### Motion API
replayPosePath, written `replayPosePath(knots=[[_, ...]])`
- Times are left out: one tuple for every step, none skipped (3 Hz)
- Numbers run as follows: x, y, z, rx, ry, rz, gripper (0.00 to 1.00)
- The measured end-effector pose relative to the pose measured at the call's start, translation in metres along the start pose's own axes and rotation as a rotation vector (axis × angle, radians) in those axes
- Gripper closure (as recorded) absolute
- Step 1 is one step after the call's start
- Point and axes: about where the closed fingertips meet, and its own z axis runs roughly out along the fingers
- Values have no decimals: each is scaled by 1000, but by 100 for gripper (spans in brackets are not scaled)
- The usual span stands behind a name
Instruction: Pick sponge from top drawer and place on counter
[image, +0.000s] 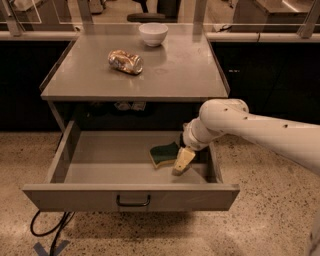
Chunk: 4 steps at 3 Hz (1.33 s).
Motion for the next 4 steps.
replayPosePath(knots=[[-30, 13, 14, -100, -44, -52, 0], [-34, 18, 15, -131, -47, -67, 0], [-47, 20, 9, -145, -27, -121, 0], [-52, 26, 26, -232, -35, -158, 0]])
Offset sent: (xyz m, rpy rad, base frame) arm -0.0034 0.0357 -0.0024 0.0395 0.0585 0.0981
